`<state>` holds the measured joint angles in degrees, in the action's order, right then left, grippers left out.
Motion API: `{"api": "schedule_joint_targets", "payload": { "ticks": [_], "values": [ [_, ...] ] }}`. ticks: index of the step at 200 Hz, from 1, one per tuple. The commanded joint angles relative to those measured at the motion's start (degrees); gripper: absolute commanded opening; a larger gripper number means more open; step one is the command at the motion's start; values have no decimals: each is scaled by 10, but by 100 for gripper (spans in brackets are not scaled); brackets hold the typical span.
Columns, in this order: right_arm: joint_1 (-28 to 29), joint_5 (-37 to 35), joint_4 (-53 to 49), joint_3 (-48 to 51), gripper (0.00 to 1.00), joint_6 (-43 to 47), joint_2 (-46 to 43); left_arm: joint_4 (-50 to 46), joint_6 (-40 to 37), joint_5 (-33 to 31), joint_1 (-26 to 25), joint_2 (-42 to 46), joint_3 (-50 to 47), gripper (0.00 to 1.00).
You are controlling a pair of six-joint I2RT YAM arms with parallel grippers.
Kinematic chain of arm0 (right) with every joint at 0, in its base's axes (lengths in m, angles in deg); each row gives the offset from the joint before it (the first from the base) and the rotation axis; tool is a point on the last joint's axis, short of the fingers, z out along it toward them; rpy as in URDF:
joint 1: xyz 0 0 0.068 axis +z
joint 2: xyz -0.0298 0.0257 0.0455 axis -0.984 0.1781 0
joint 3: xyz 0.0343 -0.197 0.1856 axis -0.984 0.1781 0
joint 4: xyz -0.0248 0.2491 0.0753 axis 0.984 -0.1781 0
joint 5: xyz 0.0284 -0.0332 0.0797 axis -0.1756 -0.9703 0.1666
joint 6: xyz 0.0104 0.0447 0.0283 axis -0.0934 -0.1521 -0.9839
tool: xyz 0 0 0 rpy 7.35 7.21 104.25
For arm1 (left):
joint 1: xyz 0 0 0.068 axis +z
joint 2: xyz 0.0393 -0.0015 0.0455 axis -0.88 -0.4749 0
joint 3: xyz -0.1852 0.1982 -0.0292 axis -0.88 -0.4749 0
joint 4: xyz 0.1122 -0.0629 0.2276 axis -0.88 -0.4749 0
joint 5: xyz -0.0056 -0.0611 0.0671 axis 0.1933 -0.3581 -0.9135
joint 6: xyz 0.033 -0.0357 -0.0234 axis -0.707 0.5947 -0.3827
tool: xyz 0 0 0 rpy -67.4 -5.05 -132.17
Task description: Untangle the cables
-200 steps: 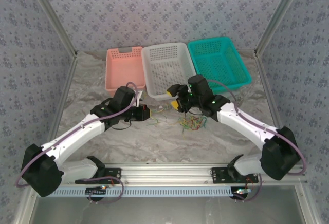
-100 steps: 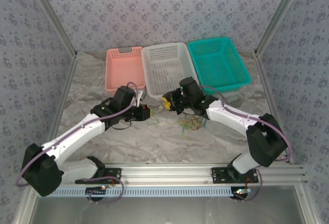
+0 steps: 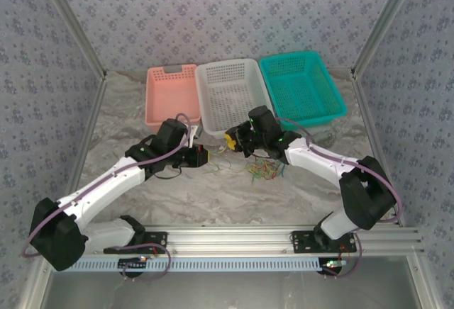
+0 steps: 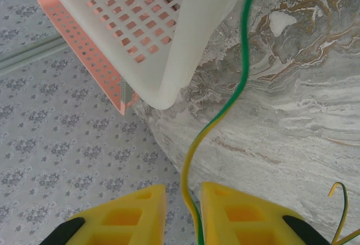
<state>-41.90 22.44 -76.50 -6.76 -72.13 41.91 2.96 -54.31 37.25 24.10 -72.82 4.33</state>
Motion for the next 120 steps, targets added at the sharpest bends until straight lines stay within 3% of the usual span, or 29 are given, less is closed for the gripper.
{"api": "schedule_joint_targets", "payload": {
  "ticks": [1, 20, 58, 79, 114, 120],
  "values": [
    [6, 2, 8, 6, 33, -8, -8, 15, -6, 12, -5, -1, 23, 0],
    [13, 3, 6, 5, 46, -12, -5, 18, -5, 11, -5, -3, 24, 0],
    [19, 5, 15, 1, 49, -20, 13, 28, -1, 11, -5, -7, 22, 0],
    [19, 5, 20, -5, 38, -24, 25, 28, -2, 12, -5, -5, 22, 0],
    [16, -9, 10, -10, 1, -16, 21, 26, -1, 14, -6, 0, 20, 0],
    [15, -13, 1, -12, 0, -9, 17, 26, -1, 13, -6, 0, 19, 0]
  ]
}}
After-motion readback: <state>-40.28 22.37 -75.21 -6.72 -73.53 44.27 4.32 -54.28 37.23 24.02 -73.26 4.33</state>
